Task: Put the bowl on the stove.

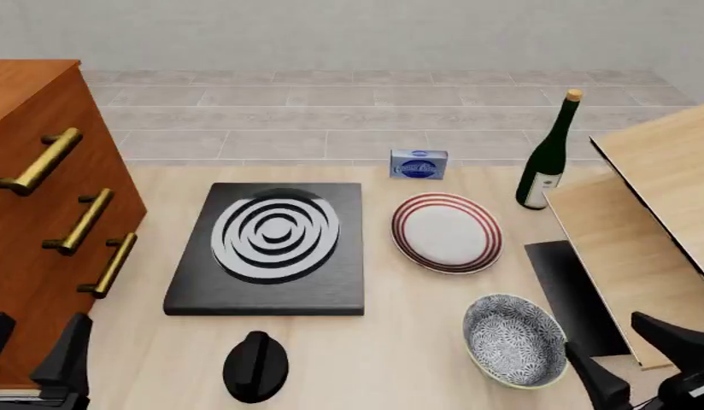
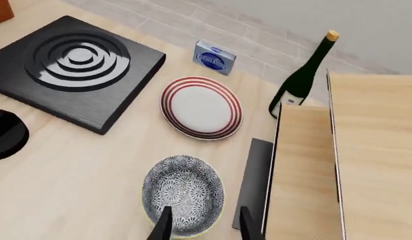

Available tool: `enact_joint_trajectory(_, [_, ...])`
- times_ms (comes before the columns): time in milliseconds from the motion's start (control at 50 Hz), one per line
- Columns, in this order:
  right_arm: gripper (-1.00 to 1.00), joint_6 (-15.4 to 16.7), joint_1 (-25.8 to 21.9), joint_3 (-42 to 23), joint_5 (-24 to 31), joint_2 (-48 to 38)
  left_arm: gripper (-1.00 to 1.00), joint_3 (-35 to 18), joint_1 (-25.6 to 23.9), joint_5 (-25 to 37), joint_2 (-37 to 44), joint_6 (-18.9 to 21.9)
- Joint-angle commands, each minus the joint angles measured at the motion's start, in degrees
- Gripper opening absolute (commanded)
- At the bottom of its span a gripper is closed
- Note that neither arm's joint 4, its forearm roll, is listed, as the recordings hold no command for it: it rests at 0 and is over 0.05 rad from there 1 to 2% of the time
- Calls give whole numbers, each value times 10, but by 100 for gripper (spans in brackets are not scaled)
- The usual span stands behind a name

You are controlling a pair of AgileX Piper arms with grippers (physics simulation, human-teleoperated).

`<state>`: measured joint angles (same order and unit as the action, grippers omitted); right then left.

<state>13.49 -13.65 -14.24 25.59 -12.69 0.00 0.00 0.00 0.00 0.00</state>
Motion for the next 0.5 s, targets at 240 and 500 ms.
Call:
enact_joint_trajectory(240, [100,70,-47,1,60,-20,100,0,0,0,0,0])
enact_joint_trajectory(500, [100,131,-104,24,23,-96,100,0,0,0,0,0])
